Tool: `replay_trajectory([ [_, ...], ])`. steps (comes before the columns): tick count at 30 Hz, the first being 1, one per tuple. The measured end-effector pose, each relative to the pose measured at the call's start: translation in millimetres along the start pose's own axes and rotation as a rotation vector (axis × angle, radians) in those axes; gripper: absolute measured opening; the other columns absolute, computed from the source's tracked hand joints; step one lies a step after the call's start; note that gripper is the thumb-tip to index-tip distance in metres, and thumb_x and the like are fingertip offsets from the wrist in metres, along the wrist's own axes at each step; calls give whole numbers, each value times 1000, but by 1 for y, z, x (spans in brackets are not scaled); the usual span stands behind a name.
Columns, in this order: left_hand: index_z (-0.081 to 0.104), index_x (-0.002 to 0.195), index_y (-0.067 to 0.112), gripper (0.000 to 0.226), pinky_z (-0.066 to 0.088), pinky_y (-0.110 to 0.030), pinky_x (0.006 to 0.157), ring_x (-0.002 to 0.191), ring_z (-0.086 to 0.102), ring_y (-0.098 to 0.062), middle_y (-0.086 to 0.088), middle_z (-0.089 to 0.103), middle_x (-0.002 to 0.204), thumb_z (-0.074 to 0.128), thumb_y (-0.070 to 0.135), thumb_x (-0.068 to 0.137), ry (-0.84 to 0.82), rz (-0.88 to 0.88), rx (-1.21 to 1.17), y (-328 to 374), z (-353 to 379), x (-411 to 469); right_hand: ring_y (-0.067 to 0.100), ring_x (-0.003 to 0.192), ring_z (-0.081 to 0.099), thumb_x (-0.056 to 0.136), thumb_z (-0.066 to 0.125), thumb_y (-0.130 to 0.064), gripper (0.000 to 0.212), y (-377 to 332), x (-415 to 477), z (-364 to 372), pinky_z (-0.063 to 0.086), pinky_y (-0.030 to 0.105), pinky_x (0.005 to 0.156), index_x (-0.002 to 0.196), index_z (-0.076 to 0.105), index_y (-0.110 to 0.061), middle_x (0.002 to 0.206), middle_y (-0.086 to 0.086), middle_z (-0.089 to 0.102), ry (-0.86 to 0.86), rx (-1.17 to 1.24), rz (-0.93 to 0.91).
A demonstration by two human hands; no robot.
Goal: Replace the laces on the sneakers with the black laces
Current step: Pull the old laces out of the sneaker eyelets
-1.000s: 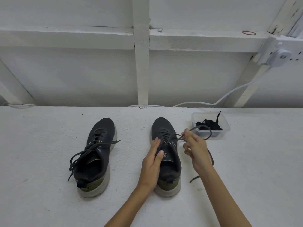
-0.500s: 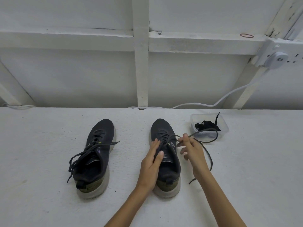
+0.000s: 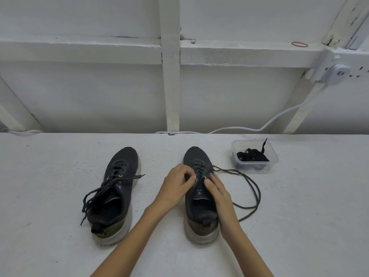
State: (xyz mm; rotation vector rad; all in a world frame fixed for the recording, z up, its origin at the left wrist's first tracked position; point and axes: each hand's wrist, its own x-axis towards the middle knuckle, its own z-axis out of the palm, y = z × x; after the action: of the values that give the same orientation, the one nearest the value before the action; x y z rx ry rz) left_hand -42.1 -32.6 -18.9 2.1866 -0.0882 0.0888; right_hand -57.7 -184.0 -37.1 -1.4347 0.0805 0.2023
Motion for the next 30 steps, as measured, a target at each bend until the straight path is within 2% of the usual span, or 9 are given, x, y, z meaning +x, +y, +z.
replay_trajectory([
  [3, 56, 97, 17, 12, 45, -30, 81, 89, 56, -13, 4, 58, 101, 47, 24, 100, 56, 14, 183, 3, -3, 11, 7, 136, 42, 72, 66, -62, 73, 1, 0, -1, 33, 42, 116, 138, 52, -36, 147, -14, 46, -30, -19, -7],
  [7, 55, 102, 15, 19, 42, -29, 76, 86, 57, -16, 3, 61, 99, 41, 27, 102, 64, -6, 268, 10, -2, 20, 6, 138, 39, 73, 65, -63, 74, 3, 0, -1, 31, 42, 117, 140, 49, -38, 150, -16, 43, -38, -23, -15],
  [10, 61, 104, 17, 18, 48, -27, 81, 89, 60, -11, 6, 65, 97, 49, 29, 100, 64, -63, 96, 3, -4, 14, 5, 138, 39, 74, 65, -62, 72, 4, -1, -1, 32, 42, 117, 140, 49, -39, 150, -17, 42, -41, -11, -21],
  [14, 69, 92, 21, 17, 52, -24, 79, 83, 63, -5, 10, 69, 87, 63, 37, 91, 82, -175, -169, -8, -4, 2, 6, 138, 40, 73, 66, -63, 71, 3, -2, 1, 33, 42, 116, 138, 51, -40, 149, -17, 43, -26, 19, -17],
  [17, 70, 86, 21, 10, 48, -13, 71, 80, 63, -2, 8, 71, 85, 68, 31, 89, 65, -170, -208, -4, 3, -4, 5, 138, 40, 74, 66, -59, 68, 2, -2, 1, 33, 41, 117, 137, 53, -38, 149, -16, 43, -26, 40, -20],
  [19, 69, 85, 20, 9, 46, -12, 69, 78, 62, -2, 7, 70, 84, 66, 25, 91, 71, -134, -189, -2, 3, -2, 6, 137, 40, 76, 67, -57, 64, 1, -3, 1, 34, 41, 116, 136, 55, -38, 149, -16, 44, -36, 49, -25],
  [24, 69, 85, 16, 14, 49, -28, 75, 76, 58, -1, 11, 66, 80, 63, 26, 92, 262, -174, -221, -6, -10, 14, 3, 138, 38, 72, 69, -59, 75, 1, -3, 0, 31, 40, 118, 140, 52, -32, 151, -16, 41, -44, 61, -4],
  [28, 71, 86, 17, 21, 46, -13, 71, 76, 62, -1, 9, 70, 81, 66, 37, 88, 127, -178, -222, -3, -2, 2, 4, 136, 42, 73, 69, -55, 68, 0, -4, 1, 33, 39, 117, 136, 56, -32, 149, -16, 44, -47, 79, -7],
  [30, 71, 83, 18, 15, 47, -13, 70, 77, 63, -3, 7, 71, 81, 68, 33, 88, 91, -155, -207, -5, 3, -2, 5, 137, 40, 72, 68, -56, 69, 0, -4, 2, 32, 40, 117, 136, 57, -32, 150, -14, 43, -45, 67, -10],
])
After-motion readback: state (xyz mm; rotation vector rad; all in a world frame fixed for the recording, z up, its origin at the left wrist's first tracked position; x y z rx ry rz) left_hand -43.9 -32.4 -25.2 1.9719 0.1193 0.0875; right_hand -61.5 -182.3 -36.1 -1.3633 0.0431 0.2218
